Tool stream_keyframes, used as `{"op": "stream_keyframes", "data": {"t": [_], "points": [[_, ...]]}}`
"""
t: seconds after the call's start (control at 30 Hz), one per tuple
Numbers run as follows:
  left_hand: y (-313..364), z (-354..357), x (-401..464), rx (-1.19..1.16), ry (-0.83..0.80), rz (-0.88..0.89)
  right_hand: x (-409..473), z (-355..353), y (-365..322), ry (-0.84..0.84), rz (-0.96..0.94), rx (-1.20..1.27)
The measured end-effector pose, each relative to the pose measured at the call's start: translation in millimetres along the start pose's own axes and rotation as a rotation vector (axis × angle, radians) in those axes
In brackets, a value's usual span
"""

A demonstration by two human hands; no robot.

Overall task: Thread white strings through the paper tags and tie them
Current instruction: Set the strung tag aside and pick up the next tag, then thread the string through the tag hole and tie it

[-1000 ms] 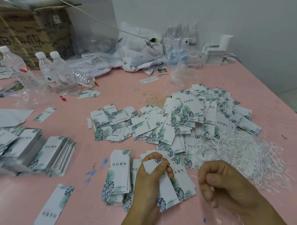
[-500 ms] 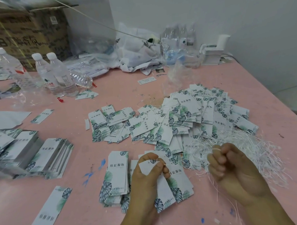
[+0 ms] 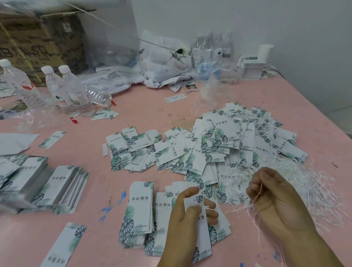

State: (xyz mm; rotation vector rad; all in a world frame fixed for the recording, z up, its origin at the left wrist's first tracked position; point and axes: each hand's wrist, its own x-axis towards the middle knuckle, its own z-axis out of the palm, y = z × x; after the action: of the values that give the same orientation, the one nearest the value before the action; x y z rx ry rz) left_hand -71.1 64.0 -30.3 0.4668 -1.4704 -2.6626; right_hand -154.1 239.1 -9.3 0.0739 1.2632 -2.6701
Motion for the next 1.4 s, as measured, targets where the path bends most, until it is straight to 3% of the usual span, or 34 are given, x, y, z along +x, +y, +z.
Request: {"op": "stream_keyframes", "data": {"t": [0.1, 0.3, 0.47, 0.63, 0.8, 1.03, 1.27, 1.4], "points": [[0.2, 0.5, 0.4, -0.052, -0.004, -0.011, -10.5, 8.6, 9.2, -0.095, 0.025, -0.141], [-6.5, -5.2, 0.2, 0.429, 0.025, 0.222, -30.7, 26.9, 31.7, -0.136, -0.11, -0.589], [-8.7, -5.6, -2.0, 0.497, 0.052, 0.364, -34.6, 29.2, 39.3, -0.095, -0.164, -0.771], [-6.7, -1.4, -4.9, 0.617, 0.135, 0.536, -39.2, 31.4, 41.8, -0.052, -0.213, -0.79], [-7.2, -0.2, -8.5, 0.459, 0.103, 0.376, -41.5, 33.5, 46.8, -0.039, -0.245, -0.864], [-7.2, 2.9, -10.3, 0.454, 0.07, 0.414, -41.1, 34.2, 45.2, -0.041, -0.273, -0.94], [-8.2, 3.2, -8.5, 0.564, 0.022, 0.57, -44.4, 37.2, 39.4, -0.061, -0.28, -0.975], [-7.2, 2.2, -9.5, 0.543, -0.055, 0.556, -44.7, 38.7, 34.9, -0.052, -0.283, -0.951]]}}
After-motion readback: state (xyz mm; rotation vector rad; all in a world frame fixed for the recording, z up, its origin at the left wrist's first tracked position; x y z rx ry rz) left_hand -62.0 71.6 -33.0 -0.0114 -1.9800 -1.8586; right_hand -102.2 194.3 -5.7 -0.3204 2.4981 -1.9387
